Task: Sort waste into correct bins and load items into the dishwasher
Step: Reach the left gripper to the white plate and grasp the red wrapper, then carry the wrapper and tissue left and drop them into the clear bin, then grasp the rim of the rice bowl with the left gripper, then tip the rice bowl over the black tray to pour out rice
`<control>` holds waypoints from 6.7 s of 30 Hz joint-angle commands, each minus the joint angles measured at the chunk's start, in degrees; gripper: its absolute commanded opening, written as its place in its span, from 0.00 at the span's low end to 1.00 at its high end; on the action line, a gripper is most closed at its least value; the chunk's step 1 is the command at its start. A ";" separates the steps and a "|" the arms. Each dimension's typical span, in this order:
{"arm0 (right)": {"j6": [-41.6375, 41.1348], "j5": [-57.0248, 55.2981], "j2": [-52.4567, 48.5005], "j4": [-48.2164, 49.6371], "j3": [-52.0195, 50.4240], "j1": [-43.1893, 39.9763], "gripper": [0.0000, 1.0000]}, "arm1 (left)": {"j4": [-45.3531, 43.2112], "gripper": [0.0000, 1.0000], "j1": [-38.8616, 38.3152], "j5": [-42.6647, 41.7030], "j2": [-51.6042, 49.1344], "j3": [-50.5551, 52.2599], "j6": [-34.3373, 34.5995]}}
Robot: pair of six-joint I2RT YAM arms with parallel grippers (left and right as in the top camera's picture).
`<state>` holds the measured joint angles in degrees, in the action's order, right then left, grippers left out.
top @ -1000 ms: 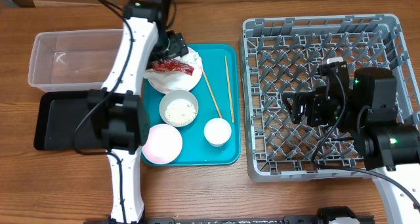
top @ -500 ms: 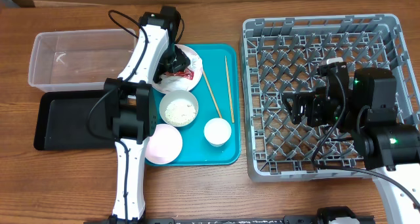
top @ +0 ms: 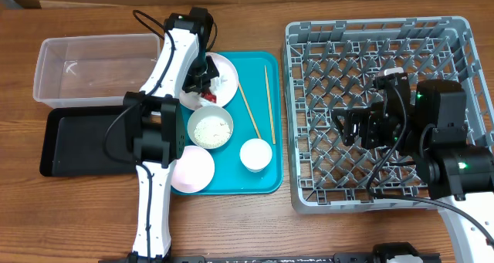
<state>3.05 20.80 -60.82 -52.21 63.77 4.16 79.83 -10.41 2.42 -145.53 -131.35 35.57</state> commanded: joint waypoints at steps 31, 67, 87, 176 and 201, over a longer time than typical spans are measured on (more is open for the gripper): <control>-0.04 0.52 0.31 -1.09 1.44 -0.11 1.00 | 16.98 0.04 20.50 -3.96 6.45 -31.95 -20.31; -0.04 0.57 0.31 -1.11 1.44 -0.11 1.00 | 16.98 0.94 15.47 -12.98 30.77 -19.37 -29.27; -0.02 1.38 0.31 -2.16 1.44 -0.11 1.00 | -12.22 0.69 -9.66 -9.51 33.31 33.88 -20.55; -0.02 2.03 0.24 -2.58 1.16 -0.11 1.00 | -16.15 0.04 54.90 -81.99 37.22 59.76 -49.22; -0.04 2.47 -0.50 -1.95 1.05 -0.11 1.00 | -18.64 0.04 56.26 -92.98 35.39 60.11 -30.21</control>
<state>3.03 22.55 -61.36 -54.59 63.77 4.16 62.00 45.43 -88.58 -109.95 -71.53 4.14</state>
